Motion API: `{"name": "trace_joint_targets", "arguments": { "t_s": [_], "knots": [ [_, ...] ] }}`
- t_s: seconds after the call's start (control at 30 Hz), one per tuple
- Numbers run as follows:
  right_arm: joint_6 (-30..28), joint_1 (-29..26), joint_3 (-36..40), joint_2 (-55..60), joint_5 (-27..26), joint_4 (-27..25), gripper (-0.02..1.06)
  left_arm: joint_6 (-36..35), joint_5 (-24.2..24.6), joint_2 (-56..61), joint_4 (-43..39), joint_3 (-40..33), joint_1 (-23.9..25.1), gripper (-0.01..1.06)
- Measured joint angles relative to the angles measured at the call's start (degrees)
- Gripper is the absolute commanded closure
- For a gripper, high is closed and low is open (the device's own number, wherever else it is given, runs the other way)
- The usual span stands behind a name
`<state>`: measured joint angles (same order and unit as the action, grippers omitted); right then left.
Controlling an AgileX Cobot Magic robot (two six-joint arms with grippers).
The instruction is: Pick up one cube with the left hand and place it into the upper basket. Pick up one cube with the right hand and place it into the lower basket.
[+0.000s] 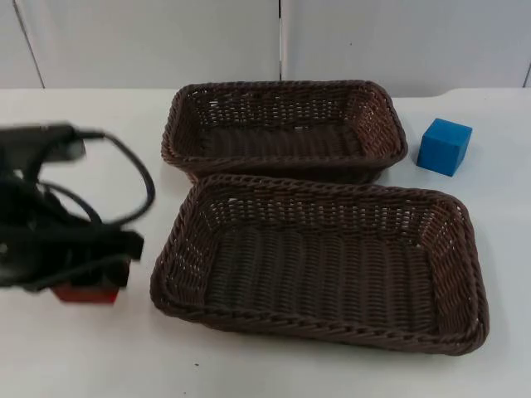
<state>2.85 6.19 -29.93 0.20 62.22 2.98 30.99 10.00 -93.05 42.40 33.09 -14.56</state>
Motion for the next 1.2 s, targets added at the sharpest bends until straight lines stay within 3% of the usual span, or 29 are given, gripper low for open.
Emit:
{"name": "trace_joint_targets", "arguments": {
  "t_s": [0.53,1.2],
  "knots": [
    [0.0,0.0,0.0,0.0,0.0,0.0,-0.01,0.0,2.7,25.4,-0.6,0.0,0.0,1.05],
    [0.0,0.0,0.0,0.0,0.0,0.0,-0.01,0.6,2.8,26.6,-1.1,-0.2,0.0,1.05]
  ]
}}
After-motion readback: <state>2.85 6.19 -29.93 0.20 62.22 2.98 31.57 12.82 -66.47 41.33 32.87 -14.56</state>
